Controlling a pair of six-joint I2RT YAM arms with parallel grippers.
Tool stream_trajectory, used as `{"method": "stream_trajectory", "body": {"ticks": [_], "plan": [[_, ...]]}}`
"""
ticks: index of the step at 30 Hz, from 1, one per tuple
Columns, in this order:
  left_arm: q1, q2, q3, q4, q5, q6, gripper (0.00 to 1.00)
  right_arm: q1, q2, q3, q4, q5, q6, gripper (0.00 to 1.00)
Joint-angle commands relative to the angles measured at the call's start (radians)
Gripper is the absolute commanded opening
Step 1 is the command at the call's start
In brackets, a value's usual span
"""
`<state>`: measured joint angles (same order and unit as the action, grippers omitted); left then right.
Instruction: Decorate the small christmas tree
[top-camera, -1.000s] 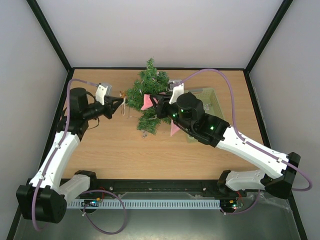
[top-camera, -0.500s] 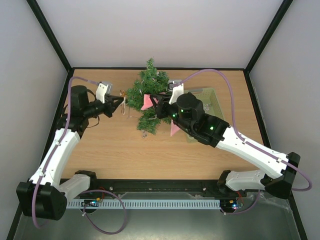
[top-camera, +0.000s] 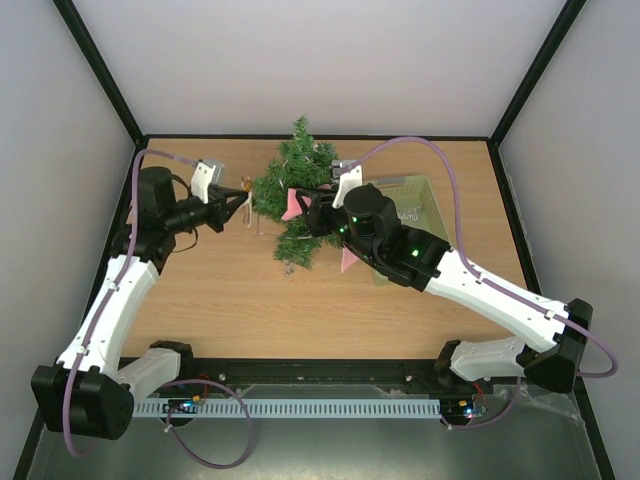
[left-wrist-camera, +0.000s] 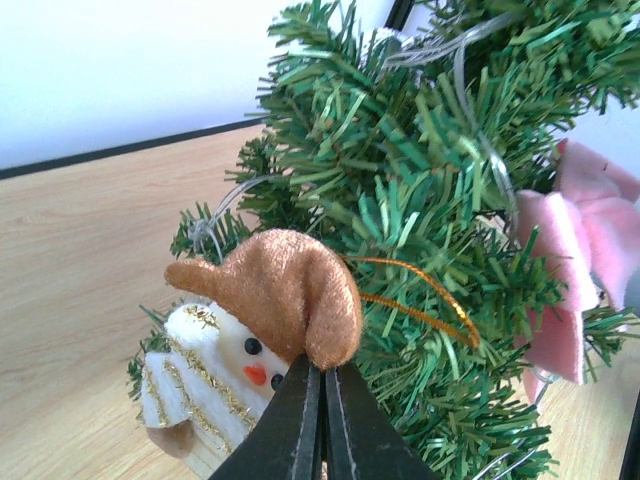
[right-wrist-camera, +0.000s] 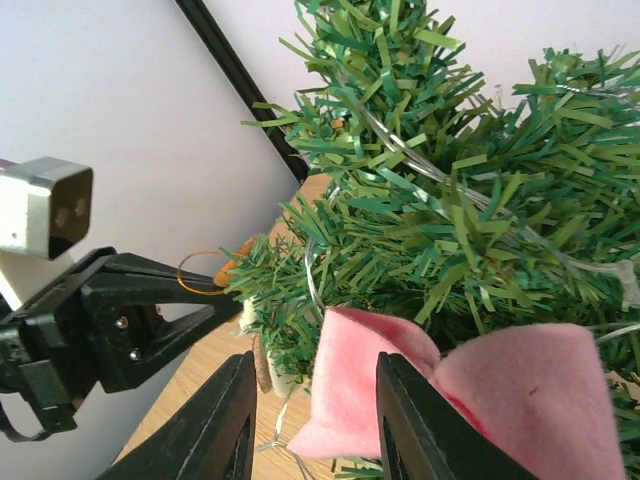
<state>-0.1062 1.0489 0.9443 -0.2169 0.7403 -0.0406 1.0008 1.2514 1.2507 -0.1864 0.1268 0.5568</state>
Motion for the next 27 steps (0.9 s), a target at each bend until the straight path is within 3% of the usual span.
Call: {"method": "stream_trajectory", "body": {"ticks": [1, 11, 15, 22, 27], "plan": [[0.004, 0.011, 0.062, -0.048, 0.033, 0.026, 0.02, -0.002, -0.023, 0.010, -0.024, 0.040, -0.006, 0.32], [0.005, 0.002, 0.075, -0.071, -0.036, -0.027, 0.02, -0.001, 0.061, 0.098, 0.000, -0.089, -0.053, 0.26], [0.005, -0.013, 0.057, -0.096, -0.107, -0.064, 0.02, -0.001, 0.066, 0.094, -0.056, -0.006, -0.002, 0.26], [0.003, -0.063, -0.003, -0.009, -0.025, -0.129, 0.02, -0.008, -0.059, 0.013, -0.119, 0.203, 0.104, 0.34], [-0.020, -0.037, -0.004, -0.005, 0.008, -0.139, 0.02, -0.104, -0.074, 0.022, -0.136, 0.149, 0.092, 0.38]]}}
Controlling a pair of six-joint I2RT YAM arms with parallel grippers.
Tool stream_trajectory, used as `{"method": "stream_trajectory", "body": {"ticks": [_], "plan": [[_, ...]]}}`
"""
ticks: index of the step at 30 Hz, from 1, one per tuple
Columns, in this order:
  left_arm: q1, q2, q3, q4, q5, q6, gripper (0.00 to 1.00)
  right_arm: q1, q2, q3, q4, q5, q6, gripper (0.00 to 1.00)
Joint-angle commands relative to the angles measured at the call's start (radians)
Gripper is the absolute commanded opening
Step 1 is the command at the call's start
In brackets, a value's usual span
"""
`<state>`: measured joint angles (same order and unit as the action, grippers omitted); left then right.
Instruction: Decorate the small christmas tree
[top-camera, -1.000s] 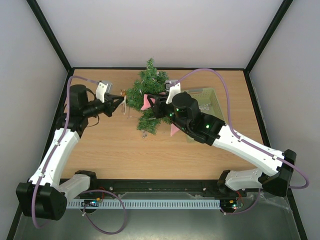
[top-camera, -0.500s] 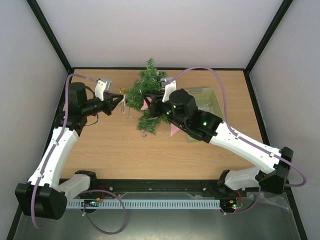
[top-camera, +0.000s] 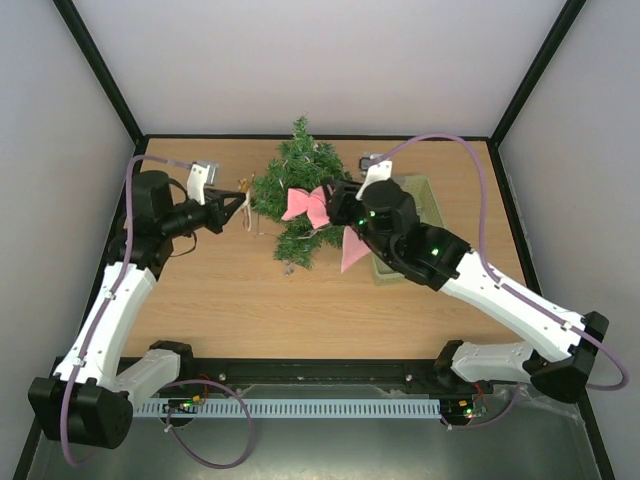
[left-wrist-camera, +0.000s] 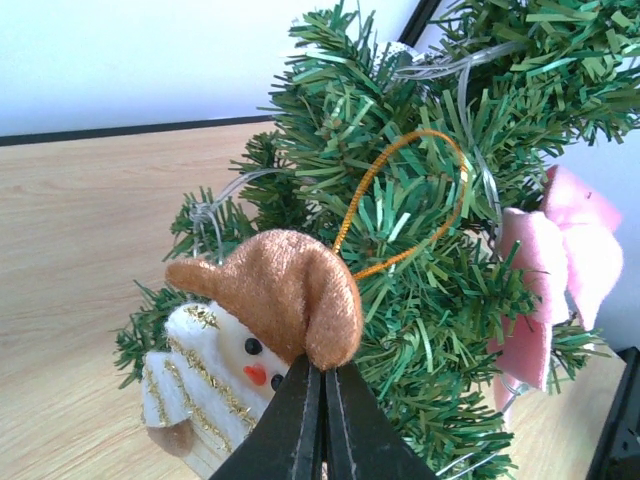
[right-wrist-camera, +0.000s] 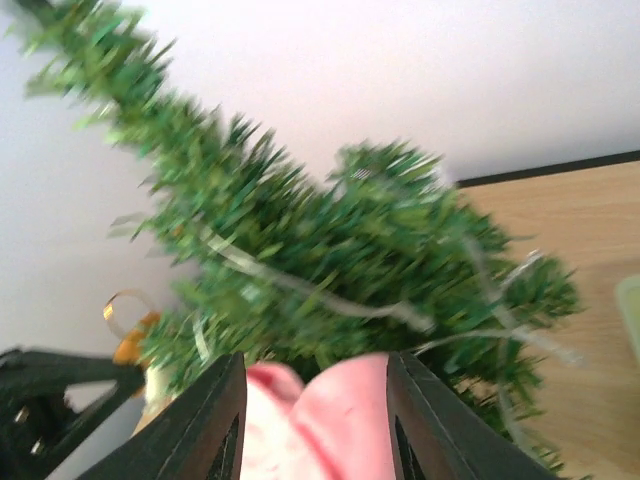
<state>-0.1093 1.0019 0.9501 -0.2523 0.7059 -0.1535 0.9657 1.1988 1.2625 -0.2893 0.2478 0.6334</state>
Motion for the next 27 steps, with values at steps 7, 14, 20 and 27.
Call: {"method": "stream_trajectory", "body": {"ticks": [7, 14, 20, 27], "plan": [[-0.077, 0.024, -0.005, 0.016, 0.024, -0.031, 0.03, -0.284, -0.010, -0.023, 0.044, -0.231, 0.066, 0.36], [-0.105, -0.004, -0.038, 0.022, 0.001, -0.059, 0.02, -0.379, 0.025, -0.087, 0.156, -0.418, 0.149, 0.31], [-0.122, -0.022, -0.064, 0.023, -0.009, -0.069, 0.02, -0.392, -0.033, -0.224, 0.297, -0.420, 0.323, 0.30], [-0.149, -0.043, -0.076, 0.034, -0.009, -0.105, 0.02, -0.392, -0.024, -0.255, 0.321, -0.437, 0.314, 0.28]]}}
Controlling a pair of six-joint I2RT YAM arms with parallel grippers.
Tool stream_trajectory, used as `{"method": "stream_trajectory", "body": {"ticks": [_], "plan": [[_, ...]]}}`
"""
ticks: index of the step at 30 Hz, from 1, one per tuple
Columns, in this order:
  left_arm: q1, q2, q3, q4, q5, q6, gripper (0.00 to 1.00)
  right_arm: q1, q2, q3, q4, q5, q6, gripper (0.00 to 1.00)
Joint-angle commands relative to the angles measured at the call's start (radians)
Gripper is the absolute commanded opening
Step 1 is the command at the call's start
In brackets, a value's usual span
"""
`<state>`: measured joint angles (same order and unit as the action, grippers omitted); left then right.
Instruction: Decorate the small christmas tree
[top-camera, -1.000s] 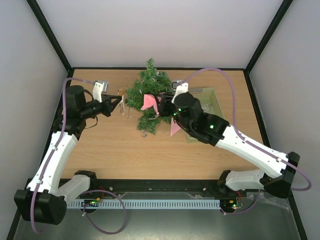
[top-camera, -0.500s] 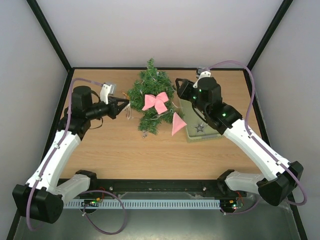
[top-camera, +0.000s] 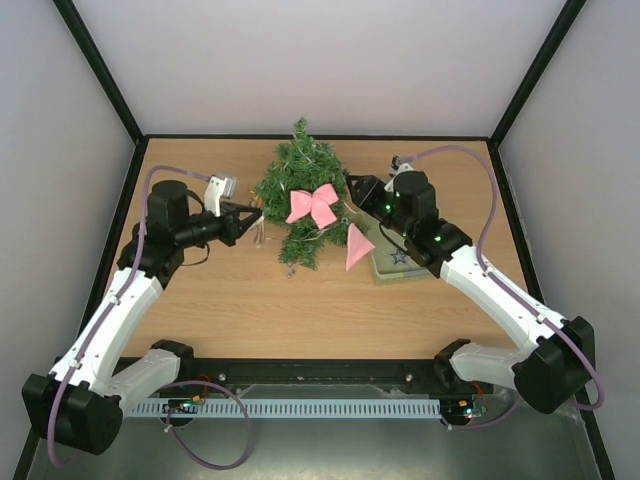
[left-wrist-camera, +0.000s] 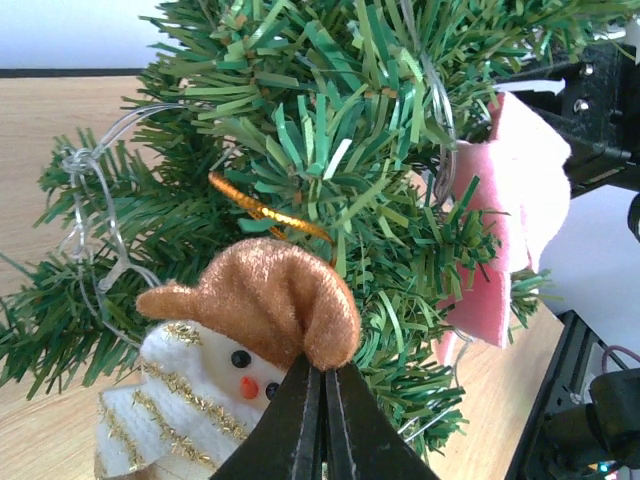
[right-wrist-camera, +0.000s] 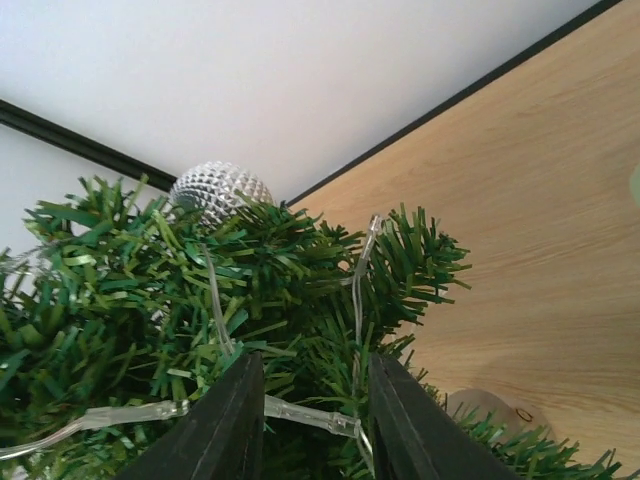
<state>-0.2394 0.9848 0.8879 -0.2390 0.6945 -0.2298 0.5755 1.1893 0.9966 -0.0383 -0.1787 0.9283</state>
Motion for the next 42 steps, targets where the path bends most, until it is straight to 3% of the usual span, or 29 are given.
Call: {"method": "stream_trajectory", "body": {"ticks": [1, 8, 27, 36, 42], "plan": [[-0.022, -0.032, -0.016, 0.020, 0.001, -0.033, 0.02, -0.002, -0.020, 0.013, 0.064, 0.001, 0.011, 0.28], [-0.045, -0.066, -0.031, 0.012, 0.000, -0.056, 0.02, -0.004, -0.067, 0.018, -0.032, 0.119, -0.085, 0.25], [-0.160, -0.104, -0.065, 0.026, -0.006, -0.105, 0.02, -0.003, -0.156, 0.066, -0.203, 0.162, -0.240, 0.24], [-0.202, -0.149, -0.082, -0.042, -0.069, -0.105, 0.02, -0.003, -0.165, 0.081, -0.244, 0.140, -0.288, 0.24], [-0.202, -0.211, -0.042, -0.173, -0.246, -0.080, 0.02, 0.005, -0.161, 0.099, -0.281, 0.063, -0.270, 0.24]]}}
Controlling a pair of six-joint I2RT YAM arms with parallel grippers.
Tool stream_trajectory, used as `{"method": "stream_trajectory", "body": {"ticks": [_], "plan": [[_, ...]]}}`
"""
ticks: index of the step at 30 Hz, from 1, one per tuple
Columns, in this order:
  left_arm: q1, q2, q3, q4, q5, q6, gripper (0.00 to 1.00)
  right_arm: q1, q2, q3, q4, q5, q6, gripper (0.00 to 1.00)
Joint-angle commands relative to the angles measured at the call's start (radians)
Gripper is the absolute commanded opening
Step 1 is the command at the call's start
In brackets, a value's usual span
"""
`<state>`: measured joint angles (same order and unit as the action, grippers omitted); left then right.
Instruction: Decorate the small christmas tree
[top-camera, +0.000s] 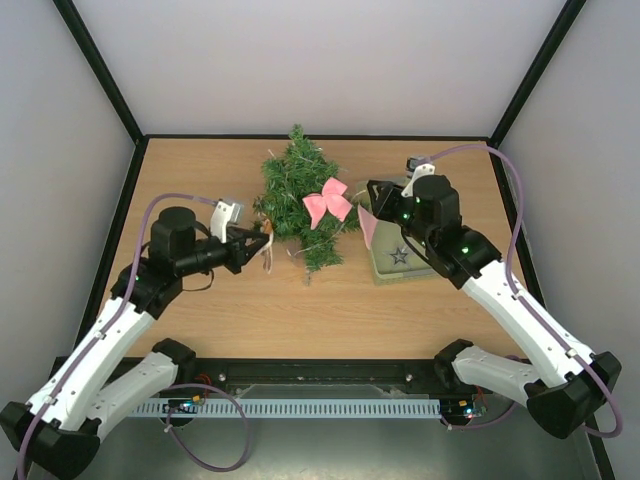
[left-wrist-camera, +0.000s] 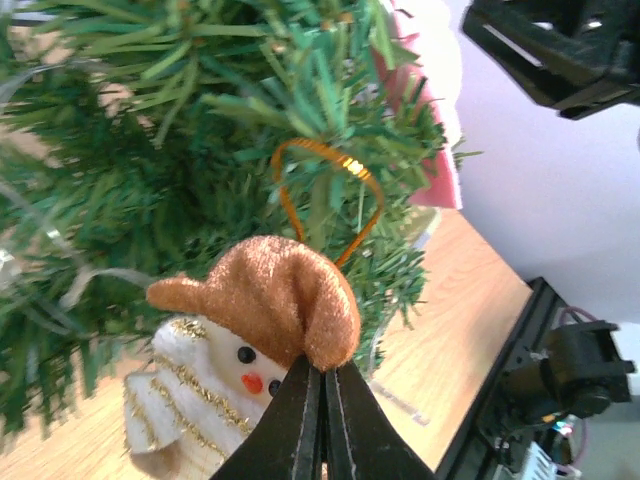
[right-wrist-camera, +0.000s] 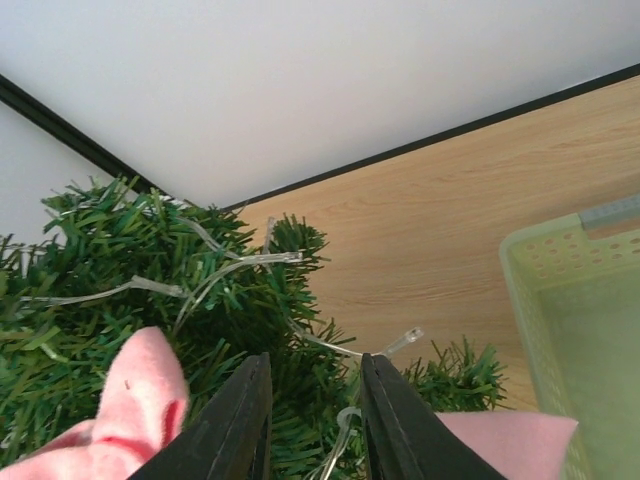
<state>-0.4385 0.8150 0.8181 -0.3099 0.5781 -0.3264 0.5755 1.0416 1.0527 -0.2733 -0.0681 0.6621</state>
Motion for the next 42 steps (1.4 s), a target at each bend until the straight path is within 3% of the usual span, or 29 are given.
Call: {"method": "stream_trajectory", "body": {"ticks": [1, 5, 11, 20, 25, 42], "plan": [[-0.003, -0.051, 0.038, -0.119, -0.154, 0.020, 0.02, 0.013, -0.012, 0.051, -0.050, -0.055, -0.003, 0.24], [-0.003, -0.096, 0.064, -0.161, -0.221, 0.056, 0.02, 0.089, -0.008, 0.072, -0.039, -0.071, -0.020, 0.24], [-0.004, -0.150, 0.042, -0.135, -0.152, 0.136, 0.03, 0.232, 0.029, 0.116, -0.004, -0.086, -0.057, 0.25], [-0.006, -0.162, 0.050, -0.140, -0.127, 0.154, 0.02, 0.378, 0.131, 0.178, 0.145, -0.158, 0.018, 0.23], [-0.007, -0.169, 0.041, -0.135, -0.120, 0.132, 0.02, 0.416, 0.206, 0.209, 0.187, -0.174, 0.096, 0.23], [-0.008, -0.194, 0.020, -0.119, -0.104, 0.119, 0.02, 0.422, 0.368, 0.339, 0.101, -0.130, 0.107, 0.19]]}}
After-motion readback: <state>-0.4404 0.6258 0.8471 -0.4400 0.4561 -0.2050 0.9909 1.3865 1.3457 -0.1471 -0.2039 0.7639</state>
